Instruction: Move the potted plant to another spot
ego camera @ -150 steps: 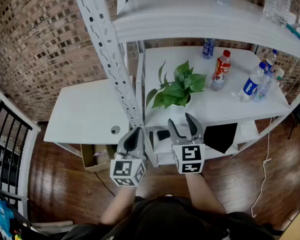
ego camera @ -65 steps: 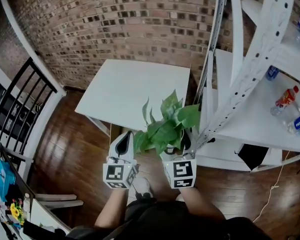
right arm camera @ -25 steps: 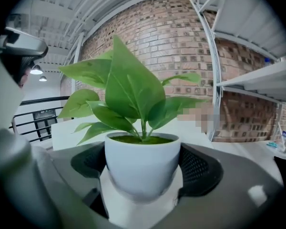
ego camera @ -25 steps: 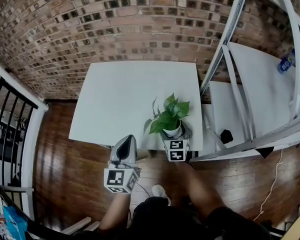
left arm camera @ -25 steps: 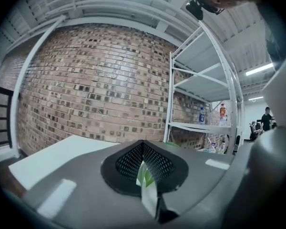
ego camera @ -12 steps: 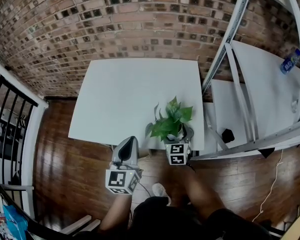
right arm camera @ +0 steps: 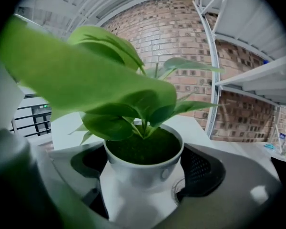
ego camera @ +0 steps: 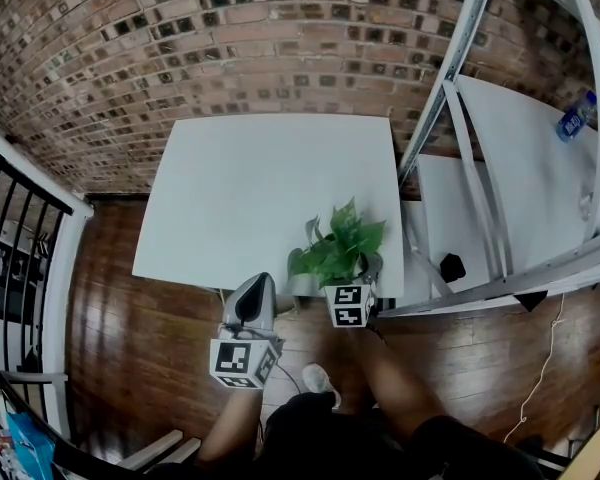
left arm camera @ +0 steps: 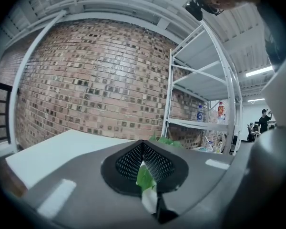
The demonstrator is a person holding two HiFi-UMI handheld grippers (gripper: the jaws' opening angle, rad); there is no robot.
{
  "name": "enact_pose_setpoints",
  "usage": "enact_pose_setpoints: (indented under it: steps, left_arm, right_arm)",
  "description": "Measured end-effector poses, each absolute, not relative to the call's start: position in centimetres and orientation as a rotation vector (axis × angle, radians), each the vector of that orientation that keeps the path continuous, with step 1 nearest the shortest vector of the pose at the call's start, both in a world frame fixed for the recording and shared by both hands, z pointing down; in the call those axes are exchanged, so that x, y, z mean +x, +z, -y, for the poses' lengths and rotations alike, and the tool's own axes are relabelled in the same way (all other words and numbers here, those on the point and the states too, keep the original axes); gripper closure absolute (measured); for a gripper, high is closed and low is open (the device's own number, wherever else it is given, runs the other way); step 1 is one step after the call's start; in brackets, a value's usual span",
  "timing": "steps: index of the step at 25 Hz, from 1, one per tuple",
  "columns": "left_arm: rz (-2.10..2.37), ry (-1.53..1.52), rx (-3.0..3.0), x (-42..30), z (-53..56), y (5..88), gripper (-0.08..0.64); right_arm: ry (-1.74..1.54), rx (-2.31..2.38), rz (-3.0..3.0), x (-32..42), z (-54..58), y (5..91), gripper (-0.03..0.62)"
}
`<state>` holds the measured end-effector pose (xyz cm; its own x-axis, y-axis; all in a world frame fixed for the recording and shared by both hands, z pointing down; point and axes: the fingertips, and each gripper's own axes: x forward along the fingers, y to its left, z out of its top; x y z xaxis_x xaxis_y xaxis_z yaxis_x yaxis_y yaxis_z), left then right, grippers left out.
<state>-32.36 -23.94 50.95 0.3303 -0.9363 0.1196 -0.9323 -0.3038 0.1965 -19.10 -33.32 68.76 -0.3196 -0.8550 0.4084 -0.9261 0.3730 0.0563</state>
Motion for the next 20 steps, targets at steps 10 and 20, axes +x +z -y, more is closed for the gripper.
enact_pose_setpoints:
  steps: [10,20]
  left_arm:
    - [1.698,-0.029,2.365,-31.3,22.4,50.7,0.545]
    - [1.719,-0.070,2.398,-27.5,20.4,46.9,0.545]
  right_arm:
    - [0.352,1.529,2.280,-17.0,27.3,67.0,0.110]
    - [0.176,1.677,2.420,-13.5,21.9,53.1,0.458]
